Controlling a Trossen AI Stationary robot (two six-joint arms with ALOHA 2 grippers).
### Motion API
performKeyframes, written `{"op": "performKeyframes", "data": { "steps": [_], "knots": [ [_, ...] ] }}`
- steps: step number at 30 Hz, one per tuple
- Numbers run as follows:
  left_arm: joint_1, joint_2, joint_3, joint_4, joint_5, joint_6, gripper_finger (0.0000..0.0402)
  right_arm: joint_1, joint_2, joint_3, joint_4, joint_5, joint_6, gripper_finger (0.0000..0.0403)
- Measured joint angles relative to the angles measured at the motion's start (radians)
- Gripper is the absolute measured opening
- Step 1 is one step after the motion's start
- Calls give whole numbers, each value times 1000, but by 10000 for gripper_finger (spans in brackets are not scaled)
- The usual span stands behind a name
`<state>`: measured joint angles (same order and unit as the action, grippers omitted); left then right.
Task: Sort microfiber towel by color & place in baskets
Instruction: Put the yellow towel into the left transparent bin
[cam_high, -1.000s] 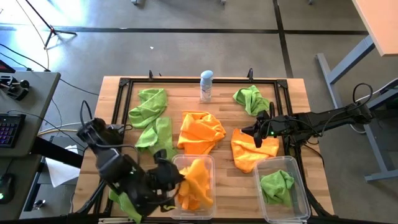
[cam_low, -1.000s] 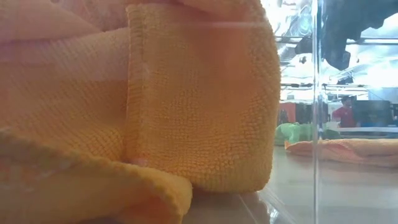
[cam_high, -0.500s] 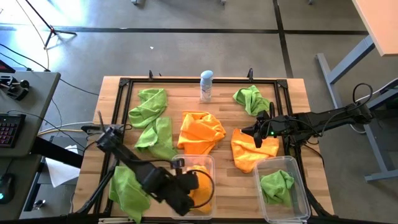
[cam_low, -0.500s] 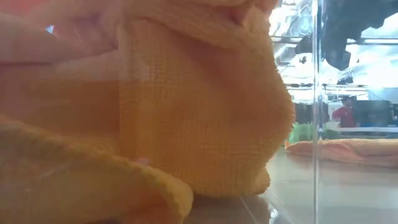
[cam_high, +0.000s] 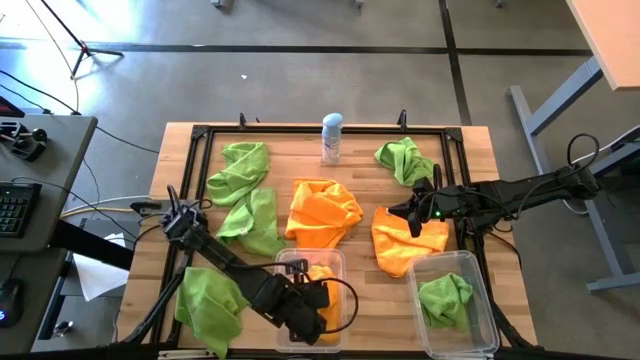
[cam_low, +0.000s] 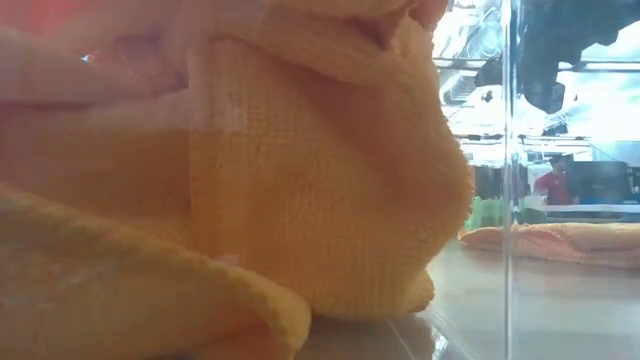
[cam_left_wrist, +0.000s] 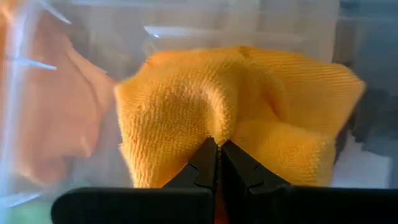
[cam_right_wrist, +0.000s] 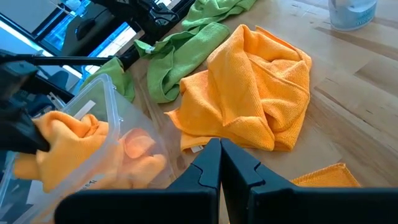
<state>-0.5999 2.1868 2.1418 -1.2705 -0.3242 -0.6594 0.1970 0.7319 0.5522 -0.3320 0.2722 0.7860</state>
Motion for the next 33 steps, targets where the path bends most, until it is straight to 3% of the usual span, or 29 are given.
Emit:
{"op": "performKeyframes", "data": {
  "steps": [10, 14, 24, 33],
  "knots": [
    [46, 2, -255, 267, 151, 8, 0, 0, 0, 0, 0, 0, 0, 0],
    [54, 2, -321, 353, 158, 5, 0, 0, 0, 0, 0, 0, 0, 0],
    [57, 0, -371, 355, 129, -38, 3, 0, 0, 0, -9, 0, 0, 0],
    [59, 0, -378, 349, 138, -92, 76, 0, 0, 0, -24, 2, -1, 0]
  ]
}}
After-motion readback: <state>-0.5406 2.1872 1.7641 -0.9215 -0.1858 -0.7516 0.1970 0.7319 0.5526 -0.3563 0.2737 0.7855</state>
